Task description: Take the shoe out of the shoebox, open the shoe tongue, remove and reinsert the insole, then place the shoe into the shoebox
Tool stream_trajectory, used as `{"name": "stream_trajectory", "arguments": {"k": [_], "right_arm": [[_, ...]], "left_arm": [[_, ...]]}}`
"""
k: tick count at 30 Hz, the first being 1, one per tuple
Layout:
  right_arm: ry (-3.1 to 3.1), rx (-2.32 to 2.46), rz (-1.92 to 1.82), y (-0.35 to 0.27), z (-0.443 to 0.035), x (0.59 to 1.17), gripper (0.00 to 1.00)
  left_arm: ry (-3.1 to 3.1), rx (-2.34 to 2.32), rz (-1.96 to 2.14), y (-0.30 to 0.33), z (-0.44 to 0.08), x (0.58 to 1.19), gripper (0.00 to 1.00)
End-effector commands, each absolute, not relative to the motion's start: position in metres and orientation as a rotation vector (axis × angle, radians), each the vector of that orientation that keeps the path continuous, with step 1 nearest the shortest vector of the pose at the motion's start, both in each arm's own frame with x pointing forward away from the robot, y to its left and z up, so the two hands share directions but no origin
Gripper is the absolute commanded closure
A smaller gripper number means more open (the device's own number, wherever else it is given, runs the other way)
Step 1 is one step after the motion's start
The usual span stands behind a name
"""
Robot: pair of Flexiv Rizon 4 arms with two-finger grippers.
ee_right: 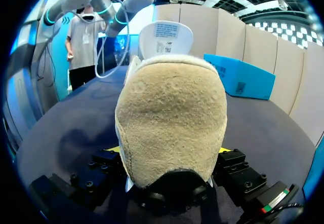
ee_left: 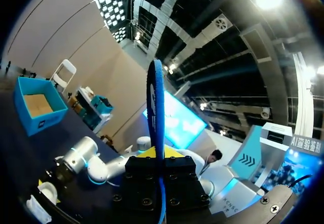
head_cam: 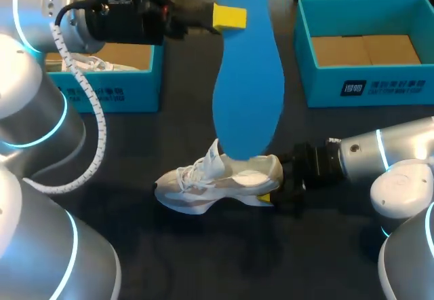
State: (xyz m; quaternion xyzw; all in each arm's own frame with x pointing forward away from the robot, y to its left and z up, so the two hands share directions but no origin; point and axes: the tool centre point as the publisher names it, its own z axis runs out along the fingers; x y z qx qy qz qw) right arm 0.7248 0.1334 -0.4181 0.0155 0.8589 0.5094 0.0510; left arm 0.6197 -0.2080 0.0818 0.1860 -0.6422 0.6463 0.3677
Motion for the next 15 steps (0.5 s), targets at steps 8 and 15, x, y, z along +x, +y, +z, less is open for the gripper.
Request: {"name": "stream_trajectory", "arguments": {"k": [8, 15], "right_arm": [[2.618, 0.049, 1.543, 0.135, -0.417, 0.724, 1.00], [2.618, 0.049, 1.543, 0.135, -0.417, 0.724, 1.00]], "left_arm": [[-1.703, 0.527, 1.630, -0.210, 0.089, 0.588, 1.00], [-1.703, 0.557, 1.600, -0.213, 0.086, 0.583, 1.00]]}}
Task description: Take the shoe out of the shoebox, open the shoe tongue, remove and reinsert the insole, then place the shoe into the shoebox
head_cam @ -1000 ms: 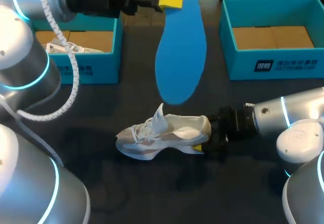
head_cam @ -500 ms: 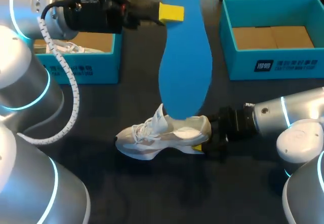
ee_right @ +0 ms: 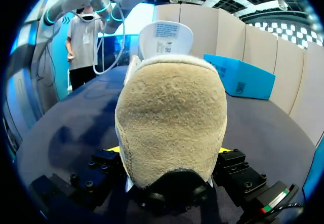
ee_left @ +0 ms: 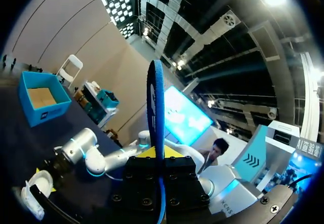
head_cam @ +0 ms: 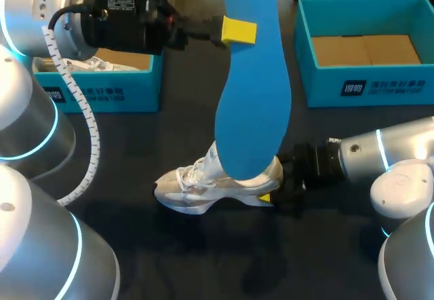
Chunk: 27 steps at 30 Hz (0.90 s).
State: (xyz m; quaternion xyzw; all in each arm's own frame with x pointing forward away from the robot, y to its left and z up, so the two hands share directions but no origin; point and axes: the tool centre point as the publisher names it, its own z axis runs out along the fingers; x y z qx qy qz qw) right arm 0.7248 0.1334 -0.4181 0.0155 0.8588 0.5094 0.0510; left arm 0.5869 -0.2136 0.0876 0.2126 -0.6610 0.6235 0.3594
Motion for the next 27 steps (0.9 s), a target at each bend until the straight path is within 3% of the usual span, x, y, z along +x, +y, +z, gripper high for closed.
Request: {"name": "stream_trajectory", "arguments": {"k": [1, 27], "right_arm": [[2.618, 0.049, 1.543, 0.1347, -0.4169, 0.7244, 1.00], [2.618, 0.049, 1.543, 0.1347, -0.4169, 0.7244, 1.00]], "left_arm": [[-1.698, 0.565, 1.591, -0.2139, 0.0849, 0.5831, 1.00], [-1.691, 0.582, 1.561, -0.2170, 0.0831, 0.5797, 1.00]]}}
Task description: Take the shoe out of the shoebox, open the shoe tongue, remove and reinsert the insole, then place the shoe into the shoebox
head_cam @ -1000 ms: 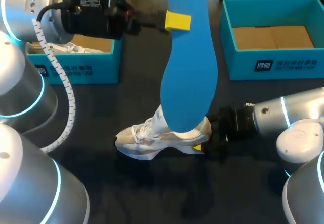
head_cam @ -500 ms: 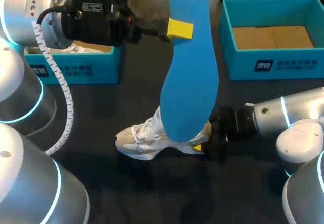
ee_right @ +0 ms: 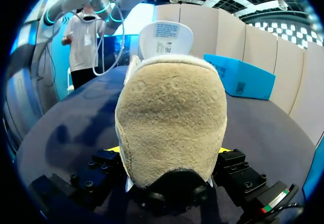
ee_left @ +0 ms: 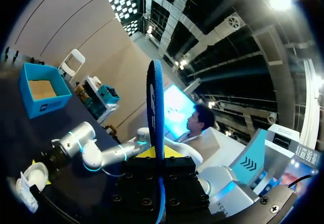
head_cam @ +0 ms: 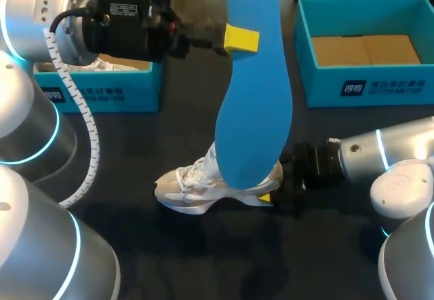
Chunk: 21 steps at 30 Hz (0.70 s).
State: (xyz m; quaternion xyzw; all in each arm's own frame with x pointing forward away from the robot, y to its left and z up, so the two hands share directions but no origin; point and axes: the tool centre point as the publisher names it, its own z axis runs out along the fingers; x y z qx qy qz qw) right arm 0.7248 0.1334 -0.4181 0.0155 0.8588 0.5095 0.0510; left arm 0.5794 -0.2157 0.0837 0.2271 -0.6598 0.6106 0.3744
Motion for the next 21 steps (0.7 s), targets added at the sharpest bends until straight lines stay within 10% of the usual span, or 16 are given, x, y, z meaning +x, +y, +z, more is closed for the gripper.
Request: {"name": "stream_trajectory", "arguments": {"k": [1, 6, 7, 8, 21], "right_arm": [[2.618, 0.049, 1.543, 0.1347, -0.4169, 0.7244, 1.00], [2.618, 0.049, 1.543, 0.1347, -0.4169, 0.7244, 0.90], [2.618, 0.049, 1.543, 0.1347, -0.4169, 0.7244, 0.64], [2.618, 0.049, 1.543, 0.1347, -0.4169, 0.7244, 0.00], [2.635, 0.065, 1.498, 0.1299, -0.4130, 0.7278, 0.00]], "left_arm": [[-1.691, 0.582, 1.561, -0.2170, 0.0831, 0.5797, 1.00], [-1.691, 0.582, 1.561, -0.2170, 0.0831, 0.5797, 1.00], [-1.691, 0.582, 1.561, -0.2170, 0.0831, 0.5797, 1.00], [-1.691, 0.582, 1.561, -0.2170, 0.0831, 0.5797, 1.00], [-1.691, 0.582, 1.561, -0.2170, 0.0831, 0.5797, 1.00]]}}
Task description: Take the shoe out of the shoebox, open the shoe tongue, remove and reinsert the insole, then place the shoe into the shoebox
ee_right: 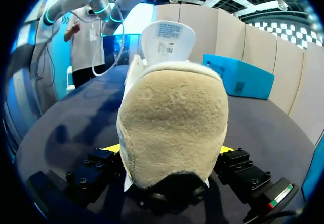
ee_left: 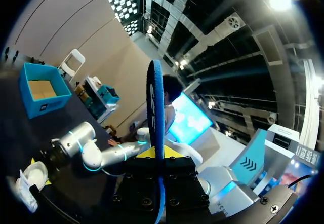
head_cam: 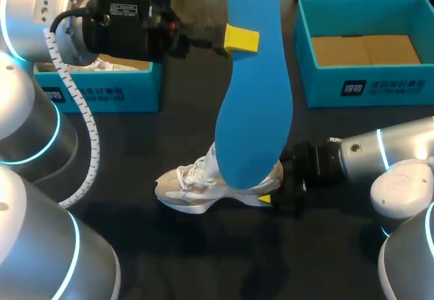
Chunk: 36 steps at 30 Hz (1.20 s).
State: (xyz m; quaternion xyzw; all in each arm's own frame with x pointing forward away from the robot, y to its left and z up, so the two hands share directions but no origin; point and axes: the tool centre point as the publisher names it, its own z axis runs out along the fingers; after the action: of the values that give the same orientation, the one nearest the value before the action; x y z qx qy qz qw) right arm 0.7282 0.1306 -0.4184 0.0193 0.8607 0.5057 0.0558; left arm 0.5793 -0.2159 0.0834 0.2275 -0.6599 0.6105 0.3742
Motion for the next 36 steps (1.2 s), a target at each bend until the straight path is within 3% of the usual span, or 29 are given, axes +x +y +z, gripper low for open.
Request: {"name": "stream_trajectory", "arguments": {"k": [1, 36], "right_arm": [[2.644, 0.080, 1.483, 0.129, -0.413, 0.728, 0.00], [2.961, 0.230, 0.929, 0.106, -0.351, 0.714, 0.00]], "left_arm": [[-1.691, 0.582, 1.561, -0.217, 0.083, 0.580, 1.00], [-1.691, 0.582, 1.561, -0.217, 0.083, 0.580, 1.00]]}}
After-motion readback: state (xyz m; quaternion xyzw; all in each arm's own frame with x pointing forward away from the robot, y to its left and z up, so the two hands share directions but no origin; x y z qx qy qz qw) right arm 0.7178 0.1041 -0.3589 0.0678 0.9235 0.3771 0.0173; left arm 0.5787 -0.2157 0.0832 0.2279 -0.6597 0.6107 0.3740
